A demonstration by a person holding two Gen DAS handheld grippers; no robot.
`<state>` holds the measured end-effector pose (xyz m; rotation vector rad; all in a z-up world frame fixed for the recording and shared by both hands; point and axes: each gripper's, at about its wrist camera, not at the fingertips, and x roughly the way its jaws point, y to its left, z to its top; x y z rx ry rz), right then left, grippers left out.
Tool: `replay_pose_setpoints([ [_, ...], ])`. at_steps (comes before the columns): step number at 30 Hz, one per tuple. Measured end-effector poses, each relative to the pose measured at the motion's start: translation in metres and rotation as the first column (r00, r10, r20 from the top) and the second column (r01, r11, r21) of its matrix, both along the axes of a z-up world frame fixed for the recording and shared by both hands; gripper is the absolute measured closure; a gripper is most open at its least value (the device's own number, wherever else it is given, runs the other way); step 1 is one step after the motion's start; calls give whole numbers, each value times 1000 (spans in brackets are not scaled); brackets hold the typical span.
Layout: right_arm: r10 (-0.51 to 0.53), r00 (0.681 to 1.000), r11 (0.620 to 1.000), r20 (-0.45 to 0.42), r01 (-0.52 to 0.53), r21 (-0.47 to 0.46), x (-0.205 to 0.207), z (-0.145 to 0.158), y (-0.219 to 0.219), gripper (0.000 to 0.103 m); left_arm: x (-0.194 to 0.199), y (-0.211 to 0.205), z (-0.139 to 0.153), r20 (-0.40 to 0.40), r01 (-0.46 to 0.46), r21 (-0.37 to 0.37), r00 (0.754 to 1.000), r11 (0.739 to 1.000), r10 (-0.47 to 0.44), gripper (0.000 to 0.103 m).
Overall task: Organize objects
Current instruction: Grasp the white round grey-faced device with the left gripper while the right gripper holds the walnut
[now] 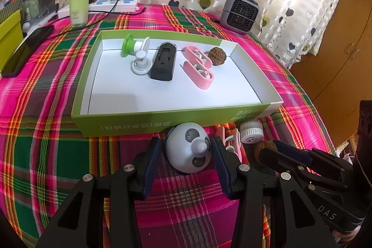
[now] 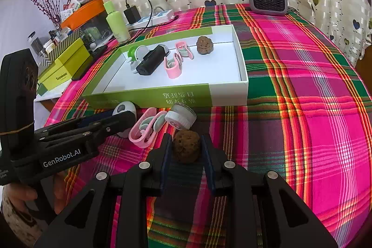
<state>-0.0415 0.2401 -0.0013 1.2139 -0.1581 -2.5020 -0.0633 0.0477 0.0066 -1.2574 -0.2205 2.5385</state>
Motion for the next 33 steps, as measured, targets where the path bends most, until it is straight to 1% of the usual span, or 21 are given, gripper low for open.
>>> replay_pose_setpoints([
  [2,0,1000,1000,0,0,0,0,0,0,76,0,0,0,-1,-3,1,1000,1000,3,60],
  [3,0,1000,1000,0,0,0,0,0,0,76,0,0,0,-2,-3,0,1000,1000,3,62],
  [4,-1,1000,1000,0,1,-1,0,0,0,76,0,-1,0,-2,-5,0,1000,1000,5,66],
  [12,0,1000,1000,0,1,1,0,0,0,76,2,-6,0,1,-19,20,1000,1000,19,68],
  [19,3,1000,1000,-2,-3,4,1,0,-1,76,5,-7,1,-3,-20,13,1000,1000,21,69],
  [23,8,1000,1000,-5,-8,6,2,0,-2,76,9,-7,3,-17,-23,-9,1000,1000,23,70],
  [33,17,1000,1000,-8,-17,7,3,1,-4,76,16,-8,5,-38,-25,-21,999,999,24,70],
])
